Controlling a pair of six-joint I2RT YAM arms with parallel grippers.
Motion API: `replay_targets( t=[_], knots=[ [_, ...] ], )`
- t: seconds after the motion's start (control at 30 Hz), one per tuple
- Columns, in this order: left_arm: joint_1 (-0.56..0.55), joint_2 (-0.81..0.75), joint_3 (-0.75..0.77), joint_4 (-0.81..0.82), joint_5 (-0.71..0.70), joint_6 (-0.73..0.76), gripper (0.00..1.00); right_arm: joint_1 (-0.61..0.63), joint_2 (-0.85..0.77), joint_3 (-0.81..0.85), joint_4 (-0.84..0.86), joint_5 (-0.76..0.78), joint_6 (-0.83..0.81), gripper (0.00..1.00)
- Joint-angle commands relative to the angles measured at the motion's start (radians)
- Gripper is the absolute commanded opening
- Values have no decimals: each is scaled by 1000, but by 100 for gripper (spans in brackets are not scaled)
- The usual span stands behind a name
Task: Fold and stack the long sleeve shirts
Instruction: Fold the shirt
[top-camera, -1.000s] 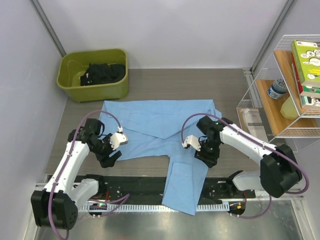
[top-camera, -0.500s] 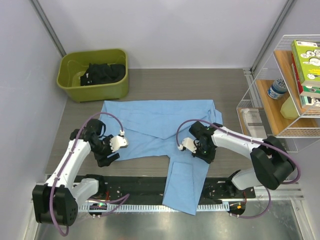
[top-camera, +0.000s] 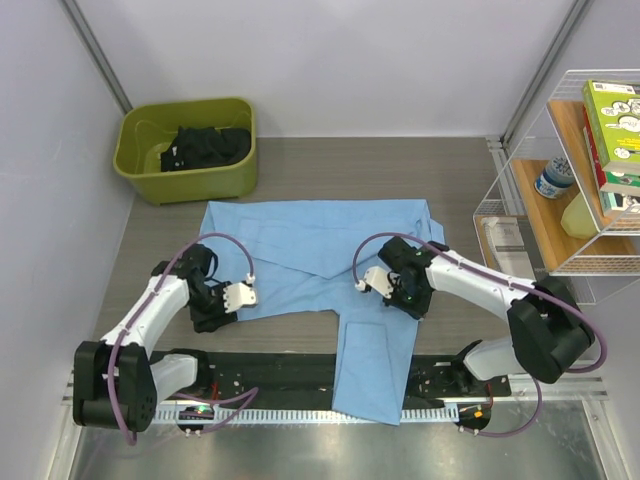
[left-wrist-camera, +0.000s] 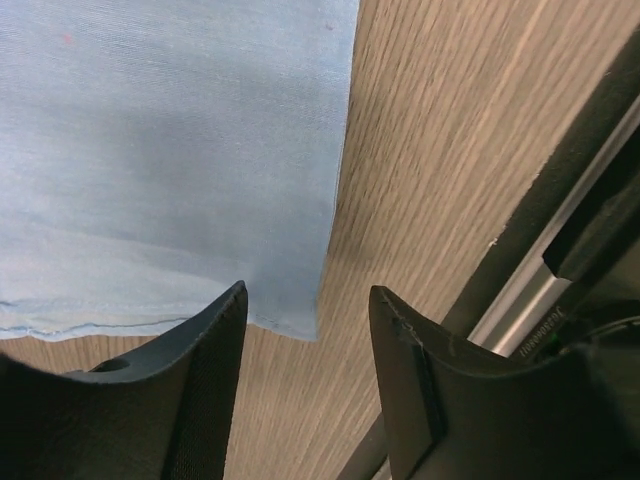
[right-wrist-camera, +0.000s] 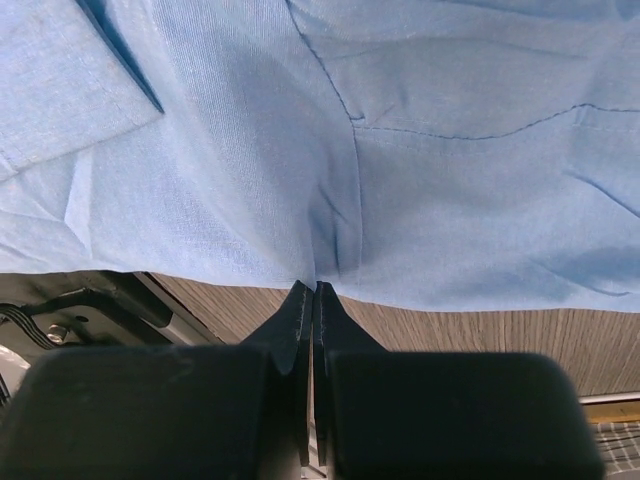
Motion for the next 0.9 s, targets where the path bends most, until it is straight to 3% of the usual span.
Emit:
replay_targets(
  t=[0.0, 0.13, 0.3, 0.53, 0.67, 0.87],
  knots=[
    [-11, 14, -34, 93, -33, 54, 48, -17, -38, 51, -36, 0, 0, 1],
    [-11, -1, -50, 89, -39, 68, 32, -28, -81, 51, -76, -2, -26, 1],
    [-13, -63, -24, -17, 2, 94, 2, -29, -152, 59, -135, -5, -39, 1],
    [-11, -123, 56, -140, 24, 128, 0, -31, -210, 77, -197, -14, -74, 1],
    [-8, -84, 160, -215, 48, 128, 0, -36, -215, 140, -237, -15, -109, 1],
    [-2, 37, 318, -201, 64, 88, 0, -86, -136, 298, -270, -12, -186, 1]
  ],
)
